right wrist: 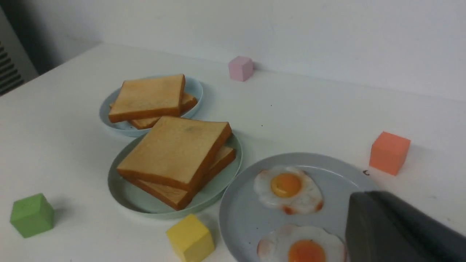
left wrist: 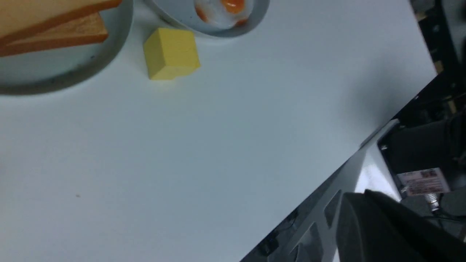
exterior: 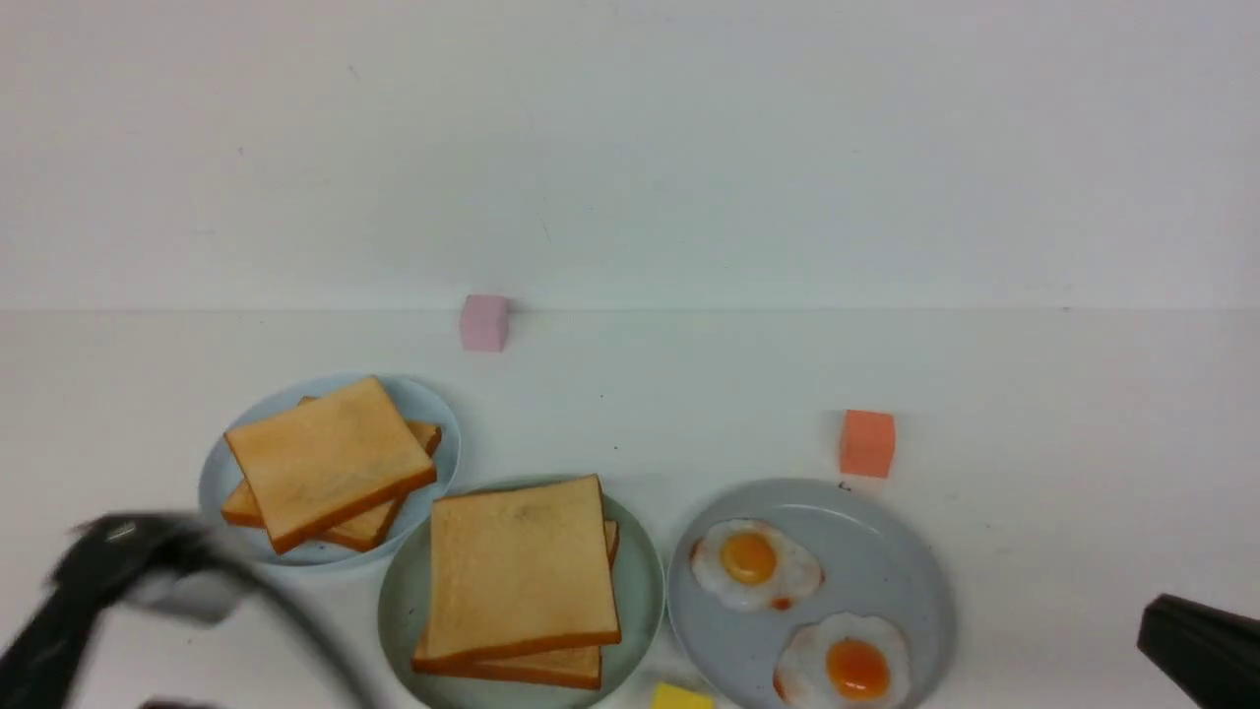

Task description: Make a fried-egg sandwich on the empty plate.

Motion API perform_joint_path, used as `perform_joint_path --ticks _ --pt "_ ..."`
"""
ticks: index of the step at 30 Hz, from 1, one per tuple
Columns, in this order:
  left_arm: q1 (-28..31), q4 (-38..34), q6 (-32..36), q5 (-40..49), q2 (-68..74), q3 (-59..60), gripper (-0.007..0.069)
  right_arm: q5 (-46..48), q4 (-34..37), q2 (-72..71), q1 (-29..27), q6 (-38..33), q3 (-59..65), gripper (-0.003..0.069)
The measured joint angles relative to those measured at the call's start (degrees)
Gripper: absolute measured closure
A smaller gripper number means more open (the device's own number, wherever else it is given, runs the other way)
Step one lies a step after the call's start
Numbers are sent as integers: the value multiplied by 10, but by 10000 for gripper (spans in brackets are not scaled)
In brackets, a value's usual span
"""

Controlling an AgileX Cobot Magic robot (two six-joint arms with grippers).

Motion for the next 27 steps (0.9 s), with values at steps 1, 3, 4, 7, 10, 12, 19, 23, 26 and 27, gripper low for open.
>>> perform_joint_path --ticks 1,3,4,7,10,12,19,23,26,27 --pt "-1 -7 -2 -4 -22 6 638 -1 0 -1 0 0 3 666" --pt "-1 -18 -2 -14 -69 11 638 0 0 -1 0 0 13 665" --pt "-1 -19 4 -21 -101 12 638 1 0 -1 0 0 17 665" --pt "-1 -19 30 -36 -147 12 638 11 0 -1 0 0 26 663" --pt "-1 -19 47 -38 -177 13 638 23 0 -1 0 0 26 662" --pt "-1 -19 49 -38 -183 13 638 29 0 -1 0 0 26 662" --pt "-1 -18 49 -38 -184 15 638 44 0 -1 0 -1 26 660" --pt "-1 11 74 -75 -184 19 638 46 0 -1 0 -2 26 657" --pt "15 99 75 -166 -195 49 638 47 0 -1 0 -2 26 655" --pt "29 129 62 -201 -205 66 638 47 0 -1 0 -2 26 655"
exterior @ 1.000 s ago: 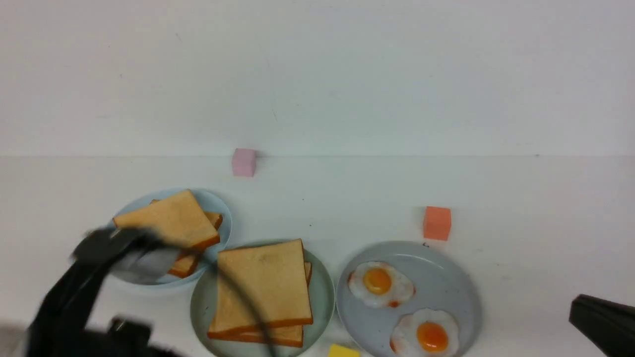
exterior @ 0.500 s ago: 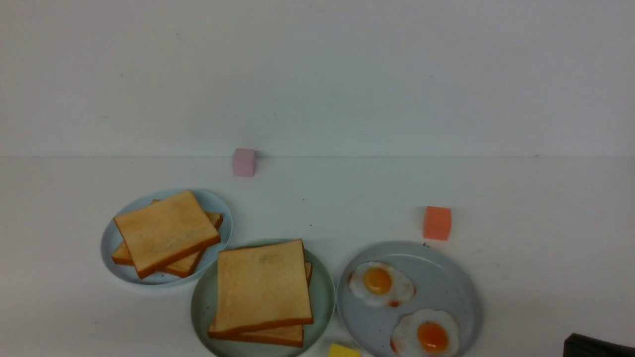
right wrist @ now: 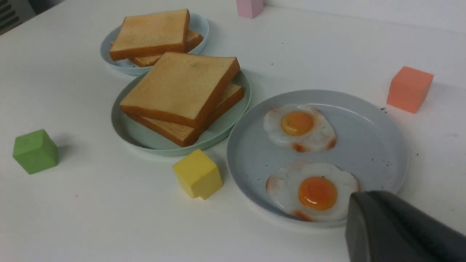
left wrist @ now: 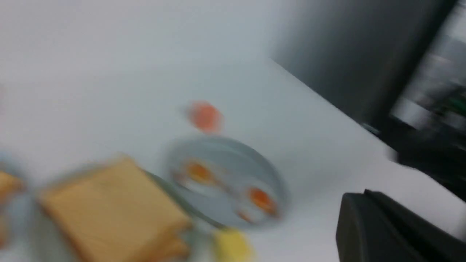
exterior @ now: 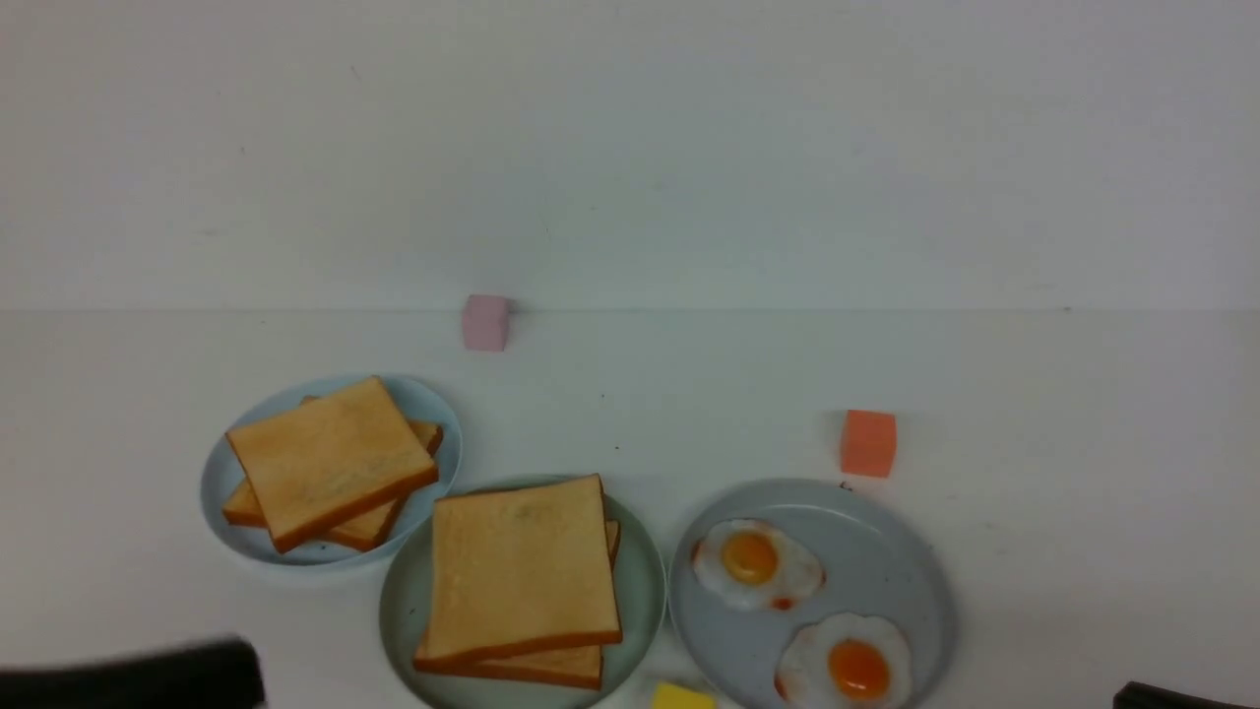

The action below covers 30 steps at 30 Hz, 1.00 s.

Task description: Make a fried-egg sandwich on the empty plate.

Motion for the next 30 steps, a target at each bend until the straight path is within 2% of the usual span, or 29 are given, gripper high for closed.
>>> perform_joint_path --ticks 4,6,7,11,14,18,30 --pt "72 113 -72 -122 -65 80 638 0 0 0 0 0 0 653" --pt "100 152 -95 -138 -84 104 638 0 0 0 0 0 0 652" --pt "140 200 -118 -139 -118 135 638 0 0 0 0 0 0 652" --pt "237 276 -171 -73 -177 187 638 0 0 0 0 0 0 650" --pt "293 303 -183 -13 -190 224 638 1 0 0 0 0 0 648" --pt "320 310 -188 50 -190 255 637 2 0 0 0 0 0 644" --pt "321 322 -189 37 -190 257 629 4 0 0 0 0 0 637"
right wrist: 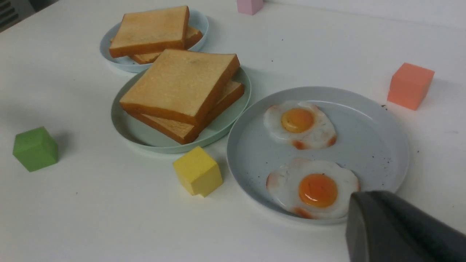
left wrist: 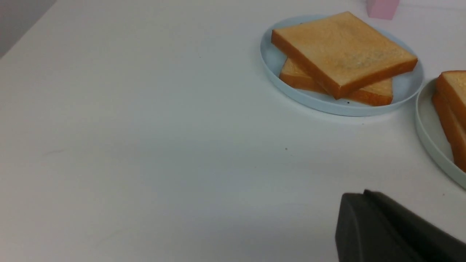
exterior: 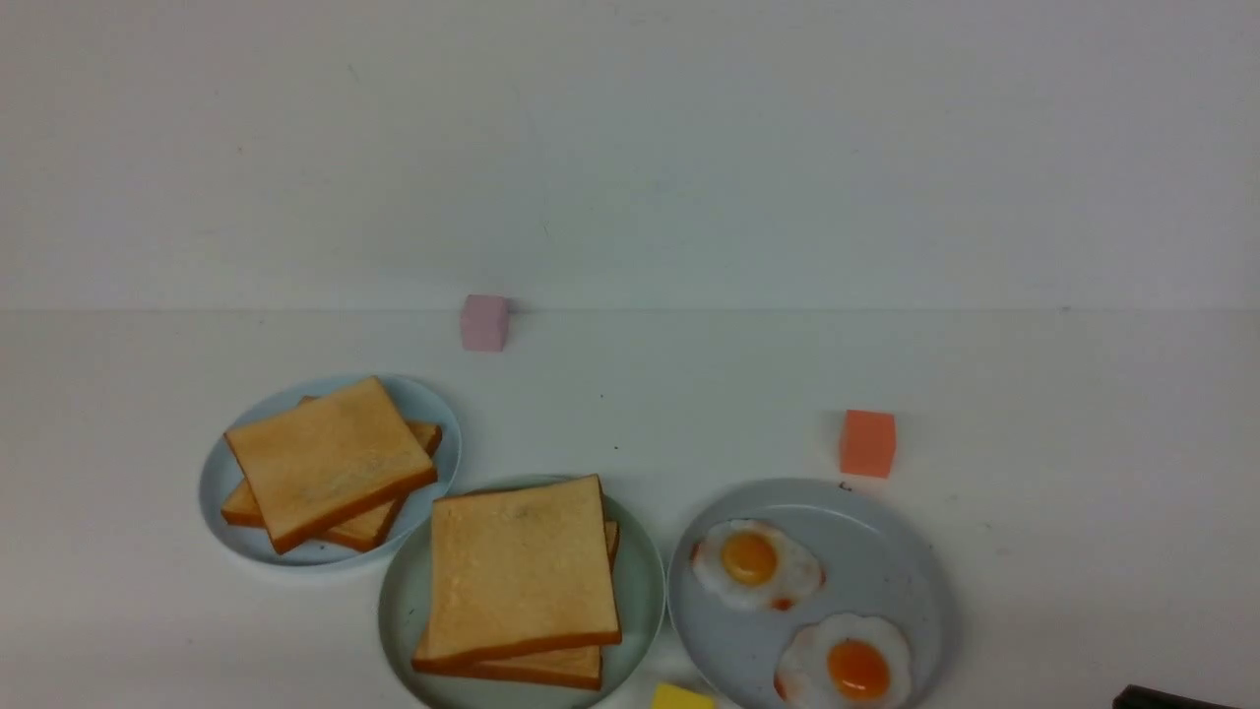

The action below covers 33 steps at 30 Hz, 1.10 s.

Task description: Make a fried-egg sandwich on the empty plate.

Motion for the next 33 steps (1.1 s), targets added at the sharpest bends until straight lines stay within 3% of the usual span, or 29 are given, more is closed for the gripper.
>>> perform_joint_path --ticks 12,19,24,28,33 --pt "0 2 0 1 0 0 620 0 0 -2 0 0 2 621" --pt "0 2 0 1 0 0 613 10 -23 -79 -6 -9 16 612" --pt "0 2 0 1 0 0 606 67 -82 -149 -75 5 16 601" --pt "0 2 0 1 0 0 604 124 -146 -208 -148 78 34 594" --pt "0 2 0 1 0 0 599 107 -187 -242 -202 155 104 589"
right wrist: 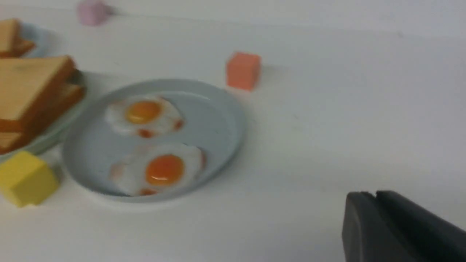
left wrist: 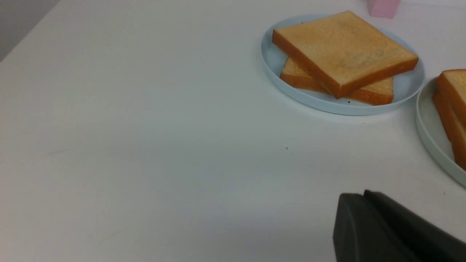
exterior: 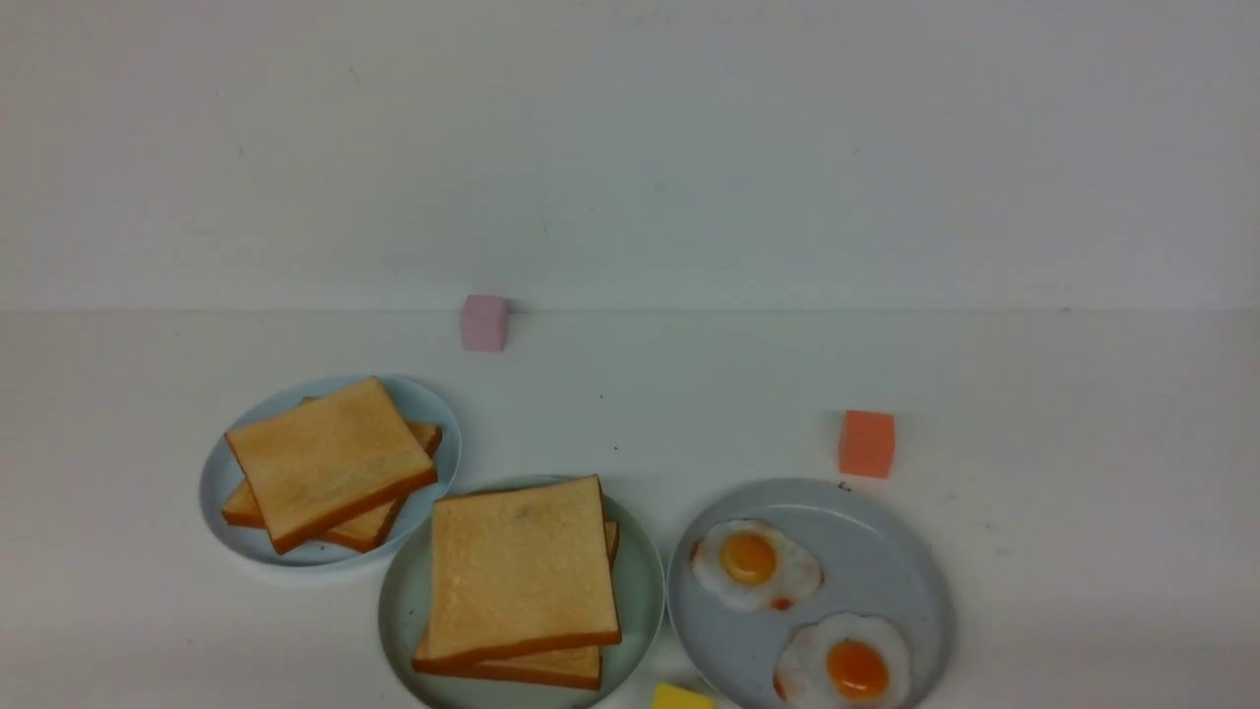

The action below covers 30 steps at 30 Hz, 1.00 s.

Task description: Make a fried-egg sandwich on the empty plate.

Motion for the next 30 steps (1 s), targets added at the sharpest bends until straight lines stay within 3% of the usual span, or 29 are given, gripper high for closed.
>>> perform_joint_path --ticks 8,30 --pt "0 0 0 0 0 0 596 -22 -6 -1 -20 38 18 577" --pt "0 0 0 0 0 0 586 -23 -6 -1 -20 41 18 553"
